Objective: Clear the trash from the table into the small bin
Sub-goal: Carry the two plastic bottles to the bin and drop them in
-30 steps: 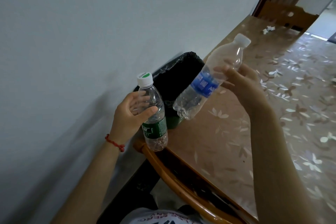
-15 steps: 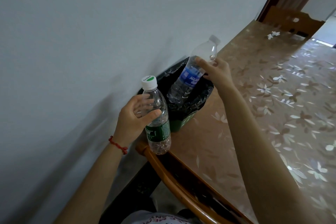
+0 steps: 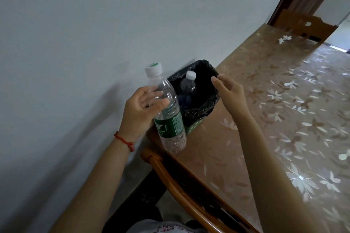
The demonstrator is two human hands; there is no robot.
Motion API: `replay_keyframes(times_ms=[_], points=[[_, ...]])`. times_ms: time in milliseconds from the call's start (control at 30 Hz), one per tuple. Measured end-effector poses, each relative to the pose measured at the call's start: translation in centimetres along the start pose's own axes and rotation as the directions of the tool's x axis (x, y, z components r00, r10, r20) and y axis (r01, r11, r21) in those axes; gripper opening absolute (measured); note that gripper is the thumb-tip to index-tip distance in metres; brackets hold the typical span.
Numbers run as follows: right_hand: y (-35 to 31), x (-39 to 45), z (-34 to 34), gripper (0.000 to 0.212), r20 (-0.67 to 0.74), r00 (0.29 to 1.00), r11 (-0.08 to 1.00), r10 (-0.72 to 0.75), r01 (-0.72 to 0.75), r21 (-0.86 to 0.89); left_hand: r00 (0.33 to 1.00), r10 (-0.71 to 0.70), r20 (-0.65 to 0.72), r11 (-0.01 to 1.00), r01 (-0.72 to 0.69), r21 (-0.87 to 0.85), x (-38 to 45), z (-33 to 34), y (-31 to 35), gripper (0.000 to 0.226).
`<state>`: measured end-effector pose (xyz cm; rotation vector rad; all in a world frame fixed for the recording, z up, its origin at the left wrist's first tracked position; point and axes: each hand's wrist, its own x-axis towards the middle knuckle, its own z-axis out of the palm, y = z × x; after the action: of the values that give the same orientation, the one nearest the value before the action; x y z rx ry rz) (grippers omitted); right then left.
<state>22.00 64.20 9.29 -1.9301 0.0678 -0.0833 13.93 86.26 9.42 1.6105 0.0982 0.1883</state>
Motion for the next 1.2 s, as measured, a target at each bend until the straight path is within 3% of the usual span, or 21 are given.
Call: replay_keyframes(times_ms=[100,200,333,433,1000,1200], points=[[1.0,-2.6,-1.0,0.046,-0.017,0.999,0.999,-0.034,0.033,-0.034,0.999,0.019,-0.027,1.000,-0.019,0.005,1.2,0.4,1.2,0.051],[2.5,-5.0,-1.7,0.051,0.005,0.996,0.970,-0.086,0.085,-0.227,0.997,0.046,-0.056,0.999,-0.044,0.028,2.6,1.2,2.3,0.040],[4.0,-7.3,-2.4,0.057,0.100,0.983,0.845,-0.154,0.184,-0.501,0.996,0.043,-0.080,0.998,-0.040,0.043,4.8,2.5,3.1,0.040],[5.3,-8.1,-2.5,0.059,0.149,0.975,0.760,-0.168,0.224,-0.610,0.995,0.040,-0.088,0.997,-0.034,0.070,6.2,3.5,3.6,0.045],[6.8,-9.0,-1.8,0.057,0.283,0.947,0.666,-0.154,0.311,-0.678,0.975,0.020,-0.221,0.977,0.028,0.211,11.8,7.5,2.4,0.063],[7.0,-9.1,-1.8,0.060,0.301,0.942,0.668,-0.148,0.319,-0.672,0.982,-0.042,-0.182,0.963,0.088,0.256,11.5,7.7,1.3,0.067]])
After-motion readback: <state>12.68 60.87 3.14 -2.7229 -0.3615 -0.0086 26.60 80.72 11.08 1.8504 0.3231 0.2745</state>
